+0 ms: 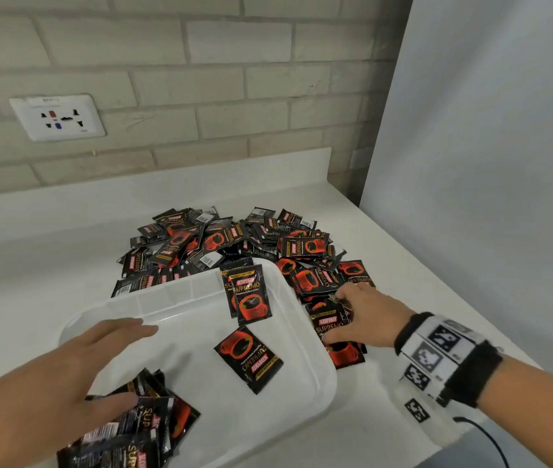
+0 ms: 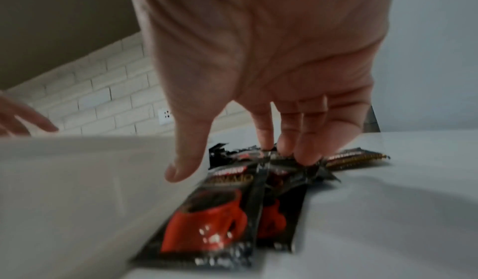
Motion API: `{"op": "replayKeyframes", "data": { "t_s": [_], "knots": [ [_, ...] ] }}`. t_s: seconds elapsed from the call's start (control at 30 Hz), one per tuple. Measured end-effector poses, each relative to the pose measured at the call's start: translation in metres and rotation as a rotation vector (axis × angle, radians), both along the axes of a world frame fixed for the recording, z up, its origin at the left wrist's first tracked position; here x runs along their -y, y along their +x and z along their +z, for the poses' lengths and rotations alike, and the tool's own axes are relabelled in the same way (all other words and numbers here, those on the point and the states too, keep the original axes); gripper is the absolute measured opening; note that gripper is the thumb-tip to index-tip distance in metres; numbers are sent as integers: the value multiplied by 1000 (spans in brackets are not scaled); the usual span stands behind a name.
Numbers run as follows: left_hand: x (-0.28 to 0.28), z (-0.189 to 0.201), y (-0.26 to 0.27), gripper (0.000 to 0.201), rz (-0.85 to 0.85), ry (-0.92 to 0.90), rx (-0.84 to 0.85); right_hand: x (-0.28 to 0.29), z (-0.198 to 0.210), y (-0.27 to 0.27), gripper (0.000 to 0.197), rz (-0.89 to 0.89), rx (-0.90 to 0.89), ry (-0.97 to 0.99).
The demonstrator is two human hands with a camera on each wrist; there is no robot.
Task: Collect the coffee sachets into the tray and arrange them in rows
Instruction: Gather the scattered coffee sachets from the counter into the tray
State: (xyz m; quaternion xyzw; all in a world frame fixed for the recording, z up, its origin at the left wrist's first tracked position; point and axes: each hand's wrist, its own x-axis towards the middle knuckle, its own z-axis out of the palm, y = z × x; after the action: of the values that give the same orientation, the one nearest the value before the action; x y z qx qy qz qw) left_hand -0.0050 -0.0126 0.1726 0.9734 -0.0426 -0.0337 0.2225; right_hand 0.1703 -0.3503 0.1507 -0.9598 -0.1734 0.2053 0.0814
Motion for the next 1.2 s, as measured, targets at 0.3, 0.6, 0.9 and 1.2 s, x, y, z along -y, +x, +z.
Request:
{"op": "replayKeyframes", "data": {
  "t_s": [0.3, 0.6, 0.9, 1.2],
  "knots": [
    [24, 12, -4, 77, 91, -162, -109, 4, -17, 7, 79, 54, 119, -105],
    [52, 22, 5, 88, 60, -195, -243, 3, -22, 10, 75, -19, 50, 33],
    [87, 34, 21, 55, -60, -127, -208, 21, -23, 9, 60, -271, -216, 651],
    [149, 44, 72, 48, -30, -350, -53, 36, 18, -7, 33, -377, -240, 1118]
  ]
}}
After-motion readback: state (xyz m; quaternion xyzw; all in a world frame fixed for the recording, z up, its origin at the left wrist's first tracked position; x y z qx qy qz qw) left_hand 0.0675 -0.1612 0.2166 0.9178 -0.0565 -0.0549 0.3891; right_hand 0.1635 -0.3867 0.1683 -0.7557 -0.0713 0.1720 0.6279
